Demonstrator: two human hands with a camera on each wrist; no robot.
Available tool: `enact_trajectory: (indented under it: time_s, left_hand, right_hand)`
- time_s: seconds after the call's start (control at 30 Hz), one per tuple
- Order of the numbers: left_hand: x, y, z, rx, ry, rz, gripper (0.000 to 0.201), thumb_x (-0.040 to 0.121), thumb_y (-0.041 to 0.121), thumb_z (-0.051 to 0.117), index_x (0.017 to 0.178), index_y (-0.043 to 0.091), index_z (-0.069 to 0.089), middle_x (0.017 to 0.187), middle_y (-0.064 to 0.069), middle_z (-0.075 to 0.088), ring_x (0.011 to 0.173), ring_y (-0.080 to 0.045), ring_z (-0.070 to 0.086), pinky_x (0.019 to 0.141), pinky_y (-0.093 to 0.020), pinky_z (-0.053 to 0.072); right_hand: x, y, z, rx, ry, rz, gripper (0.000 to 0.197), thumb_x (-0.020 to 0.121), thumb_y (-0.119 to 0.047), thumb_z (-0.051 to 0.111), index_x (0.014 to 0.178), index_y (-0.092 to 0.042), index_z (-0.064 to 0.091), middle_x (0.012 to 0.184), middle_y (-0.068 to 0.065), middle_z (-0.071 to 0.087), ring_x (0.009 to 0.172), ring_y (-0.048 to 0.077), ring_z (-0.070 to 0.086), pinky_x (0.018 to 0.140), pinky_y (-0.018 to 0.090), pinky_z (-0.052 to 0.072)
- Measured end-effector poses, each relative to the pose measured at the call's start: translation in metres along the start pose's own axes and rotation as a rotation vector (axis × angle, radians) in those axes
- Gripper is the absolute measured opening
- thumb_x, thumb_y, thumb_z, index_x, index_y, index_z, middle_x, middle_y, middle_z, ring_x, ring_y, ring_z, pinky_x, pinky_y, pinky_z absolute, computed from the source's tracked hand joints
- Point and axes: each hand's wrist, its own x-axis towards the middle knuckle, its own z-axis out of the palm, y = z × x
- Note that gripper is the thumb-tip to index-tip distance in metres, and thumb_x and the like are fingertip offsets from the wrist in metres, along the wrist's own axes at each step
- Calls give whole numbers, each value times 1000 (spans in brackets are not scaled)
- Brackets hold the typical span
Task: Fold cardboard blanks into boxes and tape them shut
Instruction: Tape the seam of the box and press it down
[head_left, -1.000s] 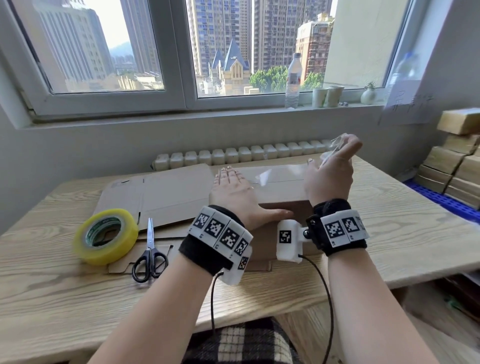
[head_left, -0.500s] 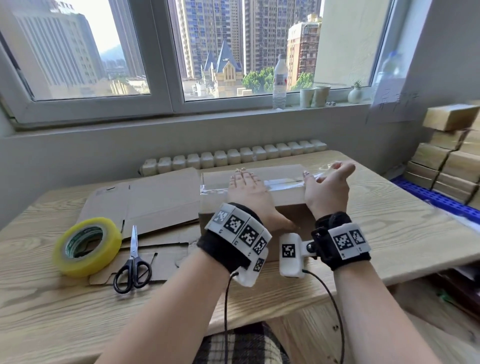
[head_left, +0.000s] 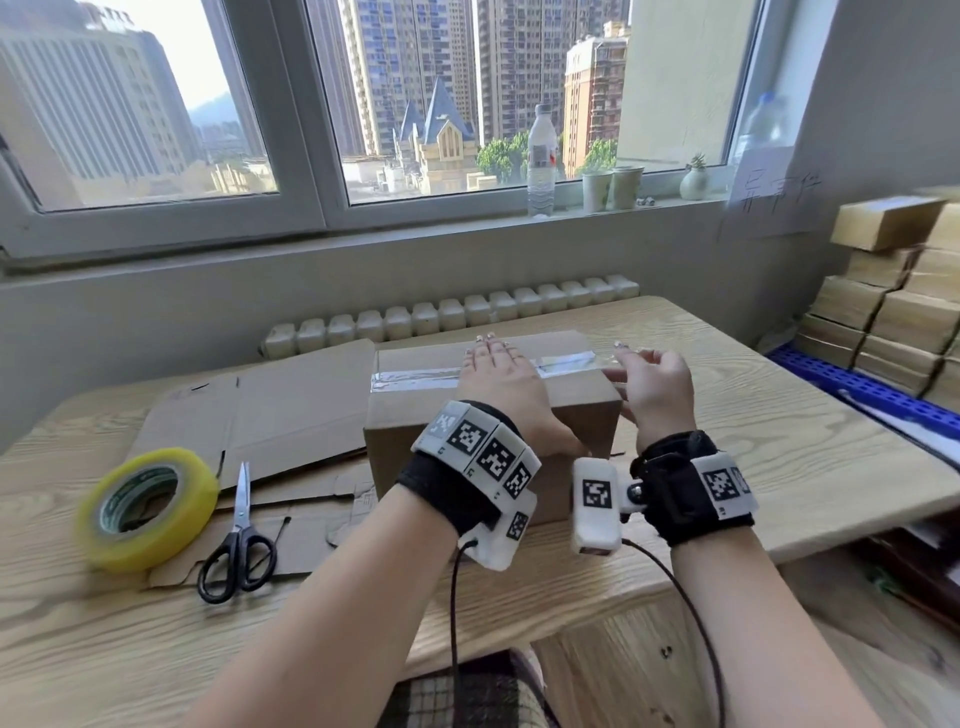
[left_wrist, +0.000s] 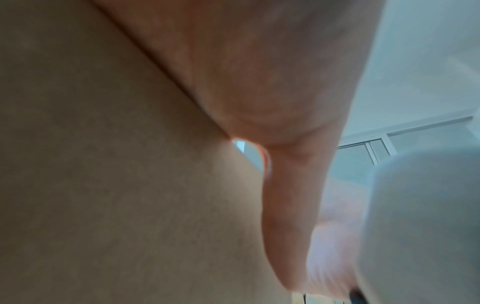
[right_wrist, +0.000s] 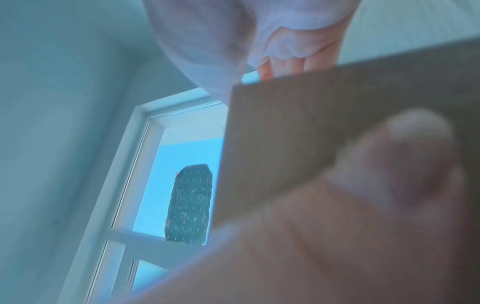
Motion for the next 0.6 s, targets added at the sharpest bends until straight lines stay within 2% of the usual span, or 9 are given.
enact_trajectory:
  time_s: [0.07,0.13,0.27,0.33,0.47,0.6]
  left_hand:
    - [-1,-1,1,7,9,6,142,63,83,63,152,-6,-2,162,-23,-1,151,-33,1,123,-44,5]
    - [-2,0,1,0,15,5,141,64,83,63,152,-5,-3,162,-23,-2,151,-33,1,123,-44,4]
    - [-3,0,1,-1,14,-4,135,70,78,62,152,-5,-5,162,-22,-4,151,-32,-2,123,-44,3]
    - [-2,0,2,-3,22,-8,132,72,76,61,152,-5,-5,162,-21,-4,151,-32,-2,123,-43,3]
    - [-2,-1,3,-12,40,-5,131,72,76,61,153,-5,-4,162,-22,-3,151,-33,0,123,-43,3]
    - [-2,-2,7,-21,63,-3,129,73,76,58,153,-3,-6,162,-22,-3,151,-33,-2,123,-45,1]
  right_hand:
    - [2,-2,-6,94,-17,52,17,95,-25,62,94,-11,52,88,13,70,68,22,69,52,27,53]
    - [3,-3,-9,150,-1,37,20,95,-25,65,90,-8,55,84,12,67,59,18,69,48,24,52]
    - [6,-4,-10,235,128,-57,21,89,-18,74,77,-6,61,77,13,68,61,22,72,55,31,57]
    - [6,-8,-10,270,158,-131,19,87,-12,75,73,-6,64,75,14,68,59,20,70,53,29,56]
    - [4,-21,-7,344,127,-281,16,87,-8,73,86,7,67,66,8,66,56,20,67,54,27,56]
    - [13,-25,-4,322,67,-304,13,90,-11,71,81,-3,65,62,3,65,52,15,66,53,25,55]
